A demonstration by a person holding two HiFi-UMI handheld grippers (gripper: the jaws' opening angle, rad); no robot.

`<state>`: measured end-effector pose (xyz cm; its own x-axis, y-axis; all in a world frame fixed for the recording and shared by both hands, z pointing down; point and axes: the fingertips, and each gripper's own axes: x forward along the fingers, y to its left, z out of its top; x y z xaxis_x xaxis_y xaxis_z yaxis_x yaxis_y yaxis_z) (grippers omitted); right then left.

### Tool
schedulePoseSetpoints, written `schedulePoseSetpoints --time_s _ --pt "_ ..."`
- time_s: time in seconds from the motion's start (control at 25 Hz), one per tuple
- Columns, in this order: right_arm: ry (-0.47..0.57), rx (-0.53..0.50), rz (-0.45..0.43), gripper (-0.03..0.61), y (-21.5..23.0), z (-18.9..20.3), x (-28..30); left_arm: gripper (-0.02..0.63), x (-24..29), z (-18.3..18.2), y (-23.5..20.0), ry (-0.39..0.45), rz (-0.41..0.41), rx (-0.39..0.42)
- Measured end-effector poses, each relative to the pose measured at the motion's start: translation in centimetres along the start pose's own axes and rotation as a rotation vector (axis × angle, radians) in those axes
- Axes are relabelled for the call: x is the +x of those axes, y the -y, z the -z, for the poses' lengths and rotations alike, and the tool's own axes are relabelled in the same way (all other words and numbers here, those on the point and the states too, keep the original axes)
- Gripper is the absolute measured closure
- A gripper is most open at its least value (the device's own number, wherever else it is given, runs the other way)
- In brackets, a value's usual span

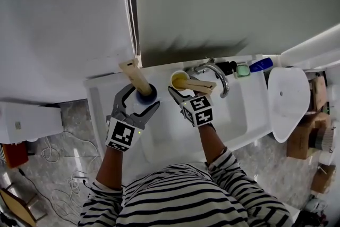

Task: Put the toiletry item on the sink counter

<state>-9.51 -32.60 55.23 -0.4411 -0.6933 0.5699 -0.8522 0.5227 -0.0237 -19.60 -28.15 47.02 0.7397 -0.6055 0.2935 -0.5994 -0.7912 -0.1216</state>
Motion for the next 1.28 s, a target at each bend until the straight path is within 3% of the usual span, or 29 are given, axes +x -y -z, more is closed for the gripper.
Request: schedulePoseSetpoints --time_s 0.44,1.28 --pt "-0.085 0.019 0.023 0.245 1.5 3.3 3.6 0.252 0.7 1.7 -0.3 -0.024 0.000 -0.020" --pt "-0.135 0.009 0.027 0.245 1.6 5.0 6.1 0.252 1.0 2.1 -0.2 -0.007 0.011 -0.047"
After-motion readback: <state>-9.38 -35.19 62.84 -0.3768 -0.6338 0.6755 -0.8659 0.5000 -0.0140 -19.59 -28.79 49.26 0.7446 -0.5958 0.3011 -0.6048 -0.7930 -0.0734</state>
